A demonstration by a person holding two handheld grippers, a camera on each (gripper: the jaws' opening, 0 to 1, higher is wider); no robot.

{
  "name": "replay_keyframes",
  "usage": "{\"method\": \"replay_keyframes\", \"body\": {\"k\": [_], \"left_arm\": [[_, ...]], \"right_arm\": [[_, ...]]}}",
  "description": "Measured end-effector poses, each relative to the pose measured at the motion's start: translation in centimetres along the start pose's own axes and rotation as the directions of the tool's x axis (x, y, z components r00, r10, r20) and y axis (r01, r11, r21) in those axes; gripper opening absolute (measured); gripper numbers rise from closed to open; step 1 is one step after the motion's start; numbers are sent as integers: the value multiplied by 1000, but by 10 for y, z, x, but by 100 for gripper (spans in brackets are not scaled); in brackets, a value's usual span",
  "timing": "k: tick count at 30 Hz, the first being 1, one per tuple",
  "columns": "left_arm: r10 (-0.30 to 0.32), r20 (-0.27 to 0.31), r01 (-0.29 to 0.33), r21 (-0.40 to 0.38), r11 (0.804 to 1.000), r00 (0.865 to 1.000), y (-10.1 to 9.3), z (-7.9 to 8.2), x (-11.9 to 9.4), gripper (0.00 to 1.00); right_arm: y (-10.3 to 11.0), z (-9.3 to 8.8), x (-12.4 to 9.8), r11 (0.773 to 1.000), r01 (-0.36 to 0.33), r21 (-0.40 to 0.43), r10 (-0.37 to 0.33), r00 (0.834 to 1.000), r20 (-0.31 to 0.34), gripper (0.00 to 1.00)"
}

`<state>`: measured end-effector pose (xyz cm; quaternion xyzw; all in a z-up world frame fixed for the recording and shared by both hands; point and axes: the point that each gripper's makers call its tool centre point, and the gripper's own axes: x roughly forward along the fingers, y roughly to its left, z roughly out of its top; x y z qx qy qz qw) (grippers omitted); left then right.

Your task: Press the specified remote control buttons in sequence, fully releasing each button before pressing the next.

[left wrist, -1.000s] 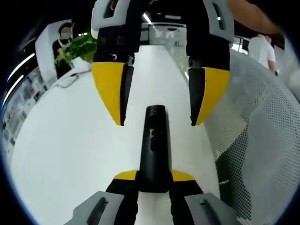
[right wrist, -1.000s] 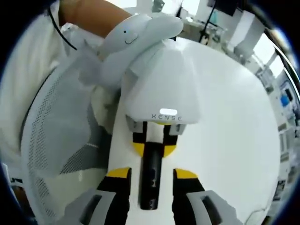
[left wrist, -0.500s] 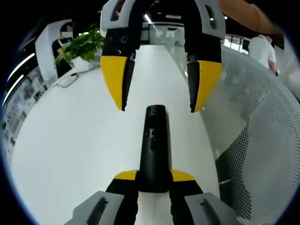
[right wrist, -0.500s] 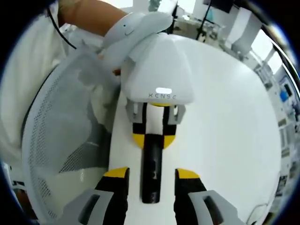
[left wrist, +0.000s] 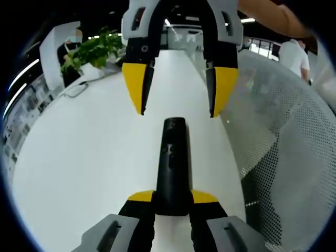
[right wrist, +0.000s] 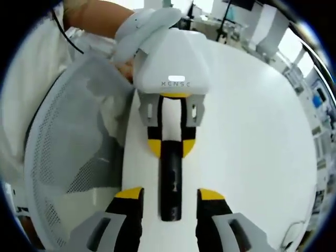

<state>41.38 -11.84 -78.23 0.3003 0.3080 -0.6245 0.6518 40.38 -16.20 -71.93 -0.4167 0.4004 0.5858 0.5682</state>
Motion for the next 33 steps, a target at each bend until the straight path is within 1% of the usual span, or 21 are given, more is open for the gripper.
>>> {"method": "replay_keyframes", "body": {"k": [9, 21, 26, 33], "left_arm": [[-2, -1, 2, 2, 1000, 1000, 0, 0, 0, 24], [-4, -4, 4, 3, 1000, 1000, 1, 0, 0, 24], [-2, -7, 2, 6, 1000, 1000, 1, -1, 0, 23], [-1, -6, 1, 2, 1000, 1000, 1, -1, -1, 23]], "right_arm": [[-1, -15, 0, 1000, 1, 27, -1, 1000, -10, 37], [-3, -26, 3, 998, 0, 61, 0, 1000, 1, 38], [-3, -32, 7, 998, -4, 66, 4, 1000, -8, 38], [-1, -38, 14, 997, -19, 81, 19, 1000, 0, 37]]}}
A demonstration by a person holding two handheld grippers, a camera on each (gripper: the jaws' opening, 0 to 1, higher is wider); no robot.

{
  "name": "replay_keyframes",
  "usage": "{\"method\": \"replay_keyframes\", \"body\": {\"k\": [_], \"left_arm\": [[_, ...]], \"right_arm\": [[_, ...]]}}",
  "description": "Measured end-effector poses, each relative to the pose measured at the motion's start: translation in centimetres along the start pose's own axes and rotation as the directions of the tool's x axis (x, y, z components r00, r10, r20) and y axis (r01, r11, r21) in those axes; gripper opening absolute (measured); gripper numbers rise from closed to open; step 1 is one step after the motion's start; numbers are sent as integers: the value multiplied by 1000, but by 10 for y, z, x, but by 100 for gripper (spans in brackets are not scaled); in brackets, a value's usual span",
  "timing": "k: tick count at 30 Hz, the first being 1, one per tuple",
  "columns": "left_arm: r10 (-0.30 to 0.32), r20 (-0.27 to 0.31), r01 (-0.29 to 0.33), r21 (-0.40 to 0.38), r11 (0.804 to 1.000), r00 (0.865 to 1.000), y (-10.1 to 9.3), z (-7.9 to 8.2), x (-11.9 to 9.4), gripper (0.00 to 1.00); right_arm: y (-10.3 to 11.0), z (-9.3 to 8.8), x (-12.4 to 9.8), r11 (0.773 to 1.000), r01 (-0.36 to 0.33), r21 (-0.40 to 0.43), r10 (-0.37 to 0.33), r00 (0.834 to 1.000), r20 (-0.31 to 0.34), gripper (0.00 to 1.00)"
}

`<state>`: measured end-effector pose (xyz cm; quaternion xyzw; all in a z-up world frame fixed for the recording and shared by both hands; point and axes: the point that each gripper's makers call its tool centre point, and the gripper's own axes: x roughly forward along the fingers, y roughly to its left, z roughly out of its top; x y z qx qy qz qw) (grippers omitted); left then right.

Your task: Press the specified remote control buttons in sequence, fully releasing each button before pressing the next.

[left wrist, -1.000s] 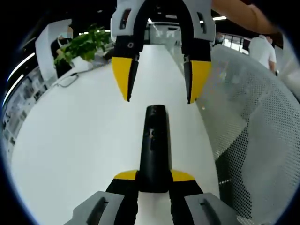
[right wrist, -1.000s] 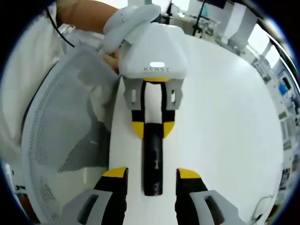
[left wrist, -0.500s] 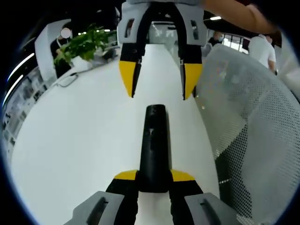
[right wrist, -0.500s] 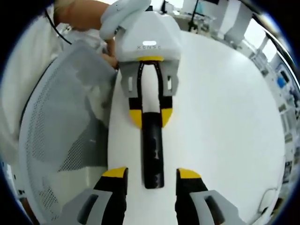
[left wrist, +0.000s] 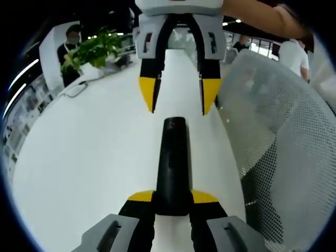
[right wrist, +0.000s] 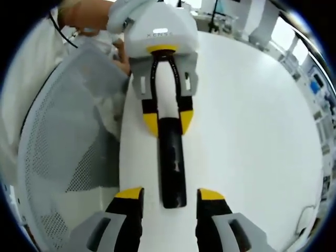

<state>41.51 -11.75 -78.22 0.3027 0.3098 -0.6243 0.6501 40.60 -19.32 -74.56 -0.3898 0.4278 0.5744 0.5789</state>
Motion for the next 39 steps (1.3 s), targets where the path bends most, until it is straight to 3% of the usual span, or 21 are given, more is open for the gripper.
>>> {"method": "replay_keyframes", "body": {"k": [27, 39], "left_arm": [[0, 0, 0, -6, 1000, 1000, 0, -1, 0, 24], [-1, -2, 1, -5, 1000, 1000, 0, -1, 0, 24]], "right_arm": [[-2, -13, 35, 1000, -29, 0, 29, 1000, -5, 32], [-7, -13, 40, 998, 22, -62, -23, 1000, -16, 22]]}}
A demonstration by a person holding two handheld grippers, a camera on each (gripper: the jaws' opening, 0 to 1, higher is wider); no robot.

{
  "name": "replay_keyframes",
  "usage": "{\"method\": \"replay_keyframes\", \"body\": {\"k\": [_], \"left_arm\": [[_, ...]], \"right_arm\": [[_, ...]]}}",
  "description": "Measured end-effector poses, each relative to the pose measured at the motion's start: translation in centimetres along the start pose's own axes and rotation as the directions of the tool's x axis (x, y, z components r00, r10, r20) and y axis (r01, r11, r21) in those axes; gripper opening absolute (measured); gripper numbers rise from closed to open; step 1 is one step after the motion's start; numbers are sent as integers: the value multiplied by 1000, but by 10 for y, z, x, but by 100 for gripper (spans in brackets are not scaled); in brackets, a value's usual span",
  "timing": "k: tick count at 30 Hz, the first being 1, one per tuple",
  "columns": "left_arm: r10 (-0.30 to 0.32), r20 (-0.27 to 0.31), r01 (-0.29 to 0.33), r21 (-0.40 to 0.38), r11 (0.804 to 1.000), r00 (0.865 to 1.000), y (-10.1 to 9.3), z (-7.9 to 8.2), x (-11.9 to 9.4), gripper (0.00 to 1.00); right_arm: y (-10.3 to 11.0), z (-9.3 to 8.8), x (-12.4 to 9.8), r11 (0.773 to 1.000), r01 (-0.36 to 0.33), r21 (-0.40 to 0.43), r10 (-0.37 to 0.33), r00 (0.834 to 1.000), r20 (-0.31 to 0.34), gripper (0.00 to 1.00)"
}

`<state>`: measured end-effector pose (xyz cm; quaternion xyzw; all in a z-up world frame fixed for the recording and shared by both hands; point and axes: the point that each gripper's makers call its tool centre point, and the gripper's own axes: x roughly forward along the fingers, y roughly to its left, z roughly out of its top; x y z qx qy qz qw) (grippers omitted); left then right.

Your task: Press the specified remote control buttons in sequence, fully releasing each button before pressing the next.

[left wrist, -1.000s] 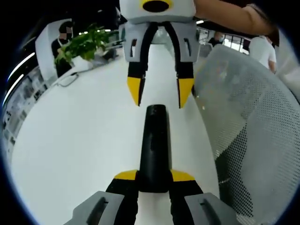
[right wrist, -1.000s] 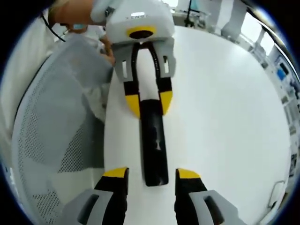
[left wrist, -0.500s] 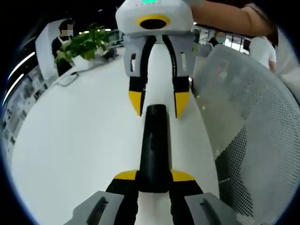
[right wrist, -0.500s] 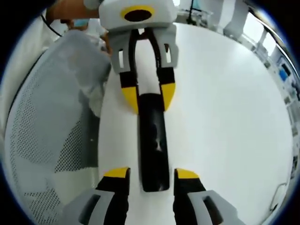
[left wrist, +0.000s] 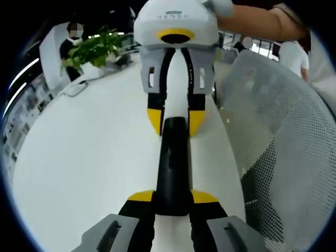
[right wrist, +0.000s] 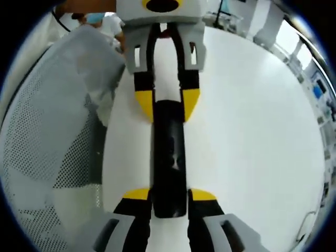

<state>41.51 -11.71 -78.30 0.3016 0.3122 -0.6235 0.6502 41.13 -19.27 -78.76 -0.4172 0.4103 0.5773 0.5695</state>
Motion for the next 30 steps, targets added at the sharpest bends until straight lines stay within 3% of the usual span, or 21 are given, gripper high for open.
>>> {"method": "replay_keyframes", "body": {"k": [30], "left_arm": [[-1, -36, 1, 2, 1000, 999, 0, 1, 2, 24]], "right_arm": [[0, -1, 1, 1000, 9, 3, -9, 1000, -7, 20]]}}
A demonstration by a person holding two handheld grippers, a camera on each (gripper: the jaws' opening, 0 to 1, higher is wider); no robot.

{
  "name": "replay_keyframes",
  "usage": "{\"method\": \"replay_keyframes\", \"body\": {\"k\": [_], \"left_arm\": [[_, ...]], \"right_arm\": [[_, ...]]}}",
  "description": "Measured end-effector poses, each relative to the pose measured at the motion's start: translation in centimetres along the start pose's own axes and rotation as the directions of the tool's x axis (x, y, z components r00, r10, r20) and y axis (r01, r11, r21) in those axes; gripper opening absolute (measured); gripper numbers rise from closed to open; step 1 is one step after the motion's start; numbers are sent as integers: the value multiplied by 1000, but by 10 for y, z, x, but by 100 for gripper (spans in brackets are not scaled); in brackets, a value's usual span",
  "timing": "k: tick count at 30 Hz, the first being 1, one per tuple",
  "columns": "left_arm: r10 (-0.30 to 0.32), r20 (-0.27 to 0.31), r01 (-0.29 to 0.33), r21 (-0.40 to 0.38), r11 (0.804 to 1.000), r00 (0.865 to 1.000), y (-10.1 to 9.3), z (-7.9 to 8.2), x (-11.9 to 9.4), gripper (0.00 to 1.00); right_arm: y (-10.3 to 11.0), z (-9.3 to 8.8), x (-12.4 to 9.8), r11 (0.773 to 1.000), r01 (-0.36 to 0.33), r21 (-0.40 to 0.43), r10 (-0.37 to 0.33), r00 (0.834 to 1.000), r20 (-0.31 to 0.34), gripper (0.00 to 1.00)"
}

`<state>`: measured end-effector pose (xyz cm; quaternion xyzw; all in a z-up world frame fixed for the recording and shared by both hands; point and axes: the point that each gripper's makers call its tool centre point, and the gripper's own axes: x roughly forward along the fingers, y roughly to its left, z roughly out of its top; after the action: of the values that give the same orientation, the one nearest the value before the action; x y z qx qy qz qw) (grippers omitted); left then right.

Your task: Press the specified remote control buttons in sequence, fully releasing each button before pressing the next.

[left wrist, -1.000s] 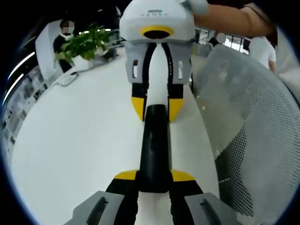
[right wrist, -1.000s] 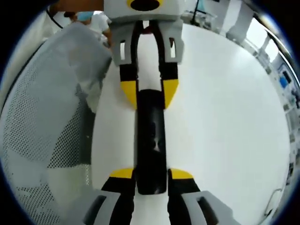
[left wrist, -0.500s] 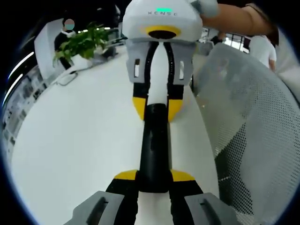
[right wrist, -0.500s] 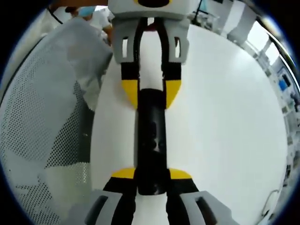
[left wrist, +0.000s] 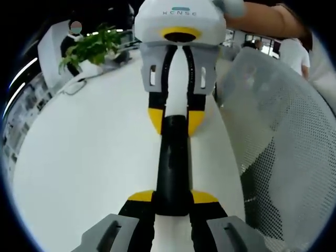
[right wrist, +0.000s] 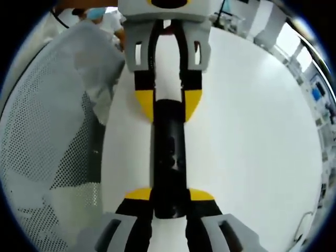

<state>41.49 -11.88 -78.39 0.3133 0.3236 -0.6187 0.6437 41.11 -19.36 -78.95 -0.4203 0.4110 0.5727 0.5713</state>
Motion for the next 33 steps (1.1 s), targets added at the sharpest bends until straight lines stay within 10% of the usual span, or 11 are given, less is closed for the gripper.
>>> {"method": "replay_keyframes", "body": {"k": [33], "left_arm": [[36, -26, -36, 3, 999, 999, 9, 8, -9, 23]], "right_arm": [[-8, 5, -18, 999, 48, -15, -47, 996, 76, 20]]}}
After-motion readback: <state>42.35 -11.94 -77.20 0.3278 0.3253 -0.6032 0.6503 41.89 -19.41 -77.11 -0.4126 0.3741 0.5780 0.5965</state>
